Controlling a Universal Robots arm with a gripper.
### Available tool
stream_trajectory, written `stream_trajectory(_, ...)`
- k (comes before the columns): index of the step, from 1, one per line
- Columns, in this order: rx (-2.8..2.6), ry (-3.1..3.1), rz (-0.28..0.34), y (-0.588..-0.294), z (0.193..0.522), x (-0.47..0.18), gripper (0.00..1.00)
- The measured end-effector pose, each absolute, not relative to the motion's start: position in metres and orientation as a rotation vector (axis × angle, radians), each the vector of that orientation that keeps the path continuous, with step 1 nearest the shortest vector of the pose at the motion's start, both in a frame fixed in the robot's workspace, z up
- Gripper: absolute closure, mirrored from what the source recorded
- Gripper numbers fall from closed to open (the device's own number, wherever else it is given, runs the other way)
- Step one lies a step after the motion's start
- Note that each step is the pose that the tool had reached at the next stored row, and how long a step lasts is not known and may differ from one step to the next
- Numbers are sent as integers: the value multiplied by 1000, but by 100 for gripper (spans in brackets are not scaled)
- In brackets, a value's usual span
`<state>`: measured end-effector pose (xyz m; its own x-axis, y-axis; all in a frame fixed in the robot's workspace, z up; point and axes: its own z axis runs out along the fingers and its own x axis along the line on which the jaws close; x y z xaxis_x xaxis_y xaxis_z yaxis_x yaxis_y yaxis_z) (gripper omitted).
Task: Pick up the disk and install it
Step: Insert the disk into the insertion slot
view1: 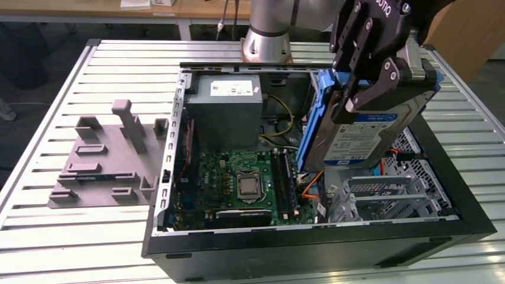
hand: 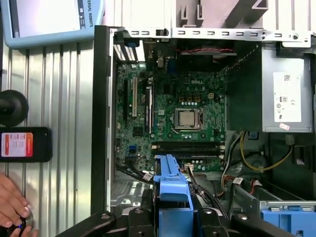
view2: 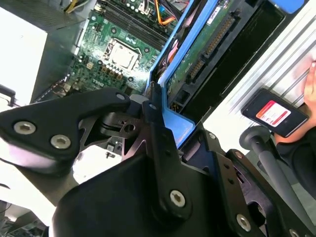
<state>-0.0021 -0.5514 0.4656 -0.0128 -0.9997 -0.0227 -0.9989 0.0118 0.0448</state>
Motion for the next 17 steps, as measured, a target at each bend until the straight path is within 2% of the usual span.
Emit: stream_trajectory(17, 2196, -2224, -75, -559, 464, 5, 64)
